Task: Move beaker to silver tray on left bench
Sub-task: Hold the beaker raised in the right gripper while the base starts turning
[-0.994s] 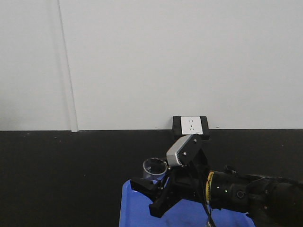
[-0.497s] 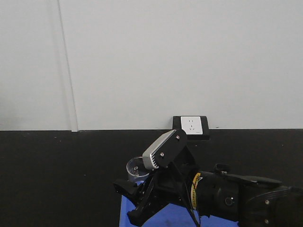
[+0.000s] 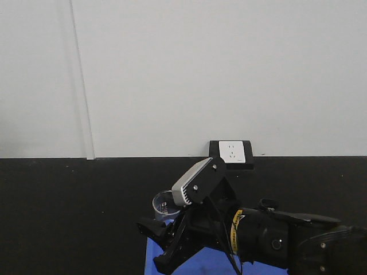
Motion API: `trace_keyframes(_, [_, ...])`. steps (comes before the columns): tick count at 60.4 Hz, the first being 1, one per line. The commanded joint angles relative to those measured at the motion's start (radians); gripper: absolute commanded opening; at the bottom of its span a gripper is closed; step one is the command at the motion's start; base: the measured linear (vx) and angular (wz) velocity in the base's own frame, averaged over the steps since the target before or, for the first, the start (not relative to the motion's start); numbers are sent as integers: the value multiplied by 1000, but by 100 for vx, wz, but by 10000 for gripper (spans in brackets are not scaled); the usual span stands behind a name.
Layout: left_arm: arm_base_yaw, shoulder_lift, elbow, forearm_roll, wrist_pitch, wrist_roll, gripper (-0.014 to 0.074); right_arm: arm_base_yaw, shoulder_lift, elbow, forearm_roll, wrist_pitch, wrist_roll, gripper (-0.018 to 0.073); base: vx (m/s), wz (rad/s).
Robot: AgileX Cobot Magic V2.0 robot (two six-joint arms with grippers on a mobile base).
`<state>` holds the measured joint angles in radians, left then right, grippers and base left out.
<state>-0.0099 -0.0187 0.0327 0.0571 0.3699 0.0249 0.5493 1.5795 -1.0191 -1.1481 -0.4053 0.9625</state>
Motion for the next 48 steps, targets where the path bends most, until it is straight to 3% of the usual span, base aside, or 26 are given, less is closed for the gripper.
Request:
trace_keyframes(1, [-5, -8, 20, -3, -75, -1, 1, -1, -45, -29, 30, -31, -4, -11, 0, 0])
trace_keyframes(48, [-5, -8, 20, -3, -75, -1, 1, -1, -45, -29, 30, -31, -4, -11, -3, 2])
